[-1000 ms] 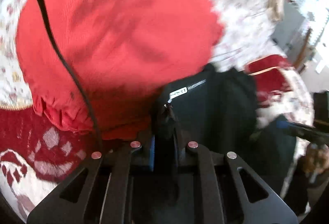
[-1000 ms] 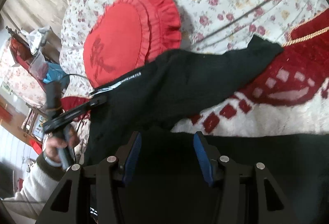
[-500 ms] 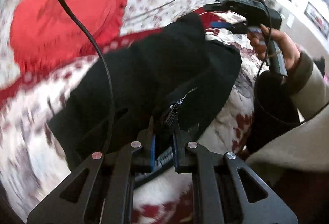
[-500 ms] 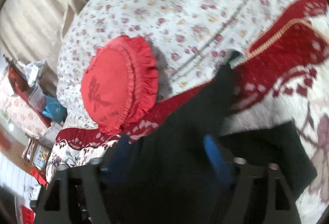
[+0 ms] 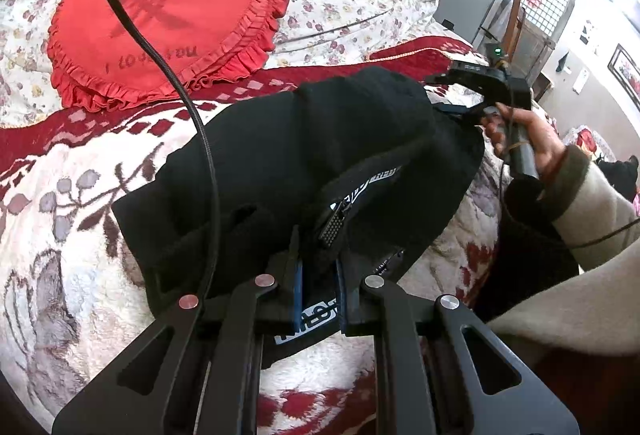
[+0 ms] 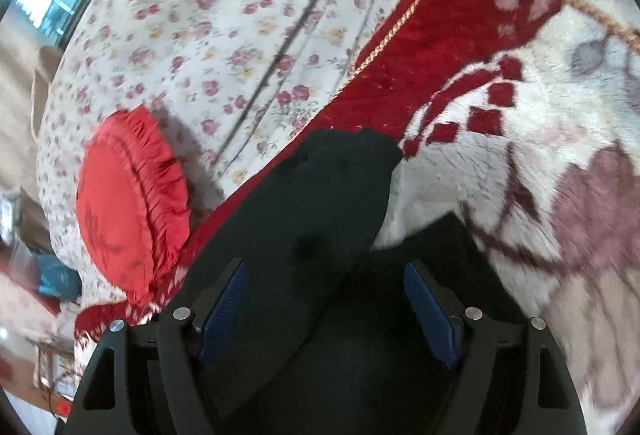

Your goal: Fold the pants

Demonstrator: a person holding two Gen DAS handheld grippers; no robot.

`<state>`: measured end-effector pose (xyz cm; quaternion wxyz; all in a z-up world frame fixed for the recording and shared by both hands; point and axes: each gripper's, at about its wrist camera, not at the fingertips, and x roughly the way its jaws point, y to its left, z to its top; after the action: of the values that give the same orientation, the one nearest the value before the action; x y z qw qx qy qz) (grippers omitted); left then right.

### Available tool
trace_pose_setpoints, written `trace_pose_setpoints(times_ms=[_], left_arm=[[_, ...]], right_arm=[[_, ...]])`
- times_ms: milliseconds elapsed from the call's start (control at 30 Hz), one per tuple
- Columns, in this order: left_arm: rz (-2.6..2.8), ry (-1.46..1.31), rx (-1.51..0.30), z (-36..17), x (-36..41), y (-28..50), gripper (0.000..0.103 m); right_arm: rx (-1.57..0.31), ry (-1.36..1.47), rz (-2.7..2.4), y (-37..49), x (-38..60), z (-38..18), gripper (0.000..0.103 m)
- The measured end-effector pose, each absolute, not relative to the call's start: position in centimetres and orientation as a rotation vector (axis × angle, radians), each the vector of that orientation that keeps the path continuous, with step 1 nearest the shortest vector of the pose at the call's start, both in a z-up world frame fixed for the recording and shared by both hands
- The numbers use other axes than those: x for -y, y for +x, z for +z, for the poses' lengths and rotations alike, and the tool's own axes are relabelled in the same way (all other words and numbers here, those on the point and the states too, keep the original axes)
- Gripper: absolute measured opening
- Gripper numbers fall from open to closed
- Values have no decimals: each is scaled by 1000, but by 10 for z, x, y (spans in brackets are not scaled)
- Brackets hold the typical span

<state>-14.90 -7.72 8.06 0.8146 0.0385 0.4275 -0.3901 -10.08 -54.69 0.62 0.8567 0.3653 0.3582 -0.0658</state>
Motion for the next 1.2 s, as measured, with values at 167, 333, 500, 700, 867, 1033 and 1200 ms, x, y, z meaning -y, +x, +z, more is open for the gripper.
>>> trace_pose_setpoints(times_ms=[167, 333, 500, 700, 867, 1033, 1200], left_arm=[[-824, 85, -930, 77, 78, -145, 11], [-833, 94, -908, 88, 77, -148, 11], [-869, 104, -907, 92, 72, -163, 11], [-824, 98, -983, 66, 74, -168, 11], [-825, 62, -1006, 77, 67, -173, 14], [-800, 68, -1009, 93, 50, -185, 15], [-794, 36, -1021, 99, 33, -187, 20]], right_arm=[[-788, 786, -125, -74, 564, -10, 3], [-683, 700, -99, -106, 557, 30, 3], [-683, 583, -142, -183, 552, 65, 3], [-950, 472, -193, -182, 542, 24, 3], [-945, 389, -286, -198, 547, 37, 41], [-809, 400, -130, -213, 523, 81, 42], [-795, 315, 244, -185, 431, 91, 45]])
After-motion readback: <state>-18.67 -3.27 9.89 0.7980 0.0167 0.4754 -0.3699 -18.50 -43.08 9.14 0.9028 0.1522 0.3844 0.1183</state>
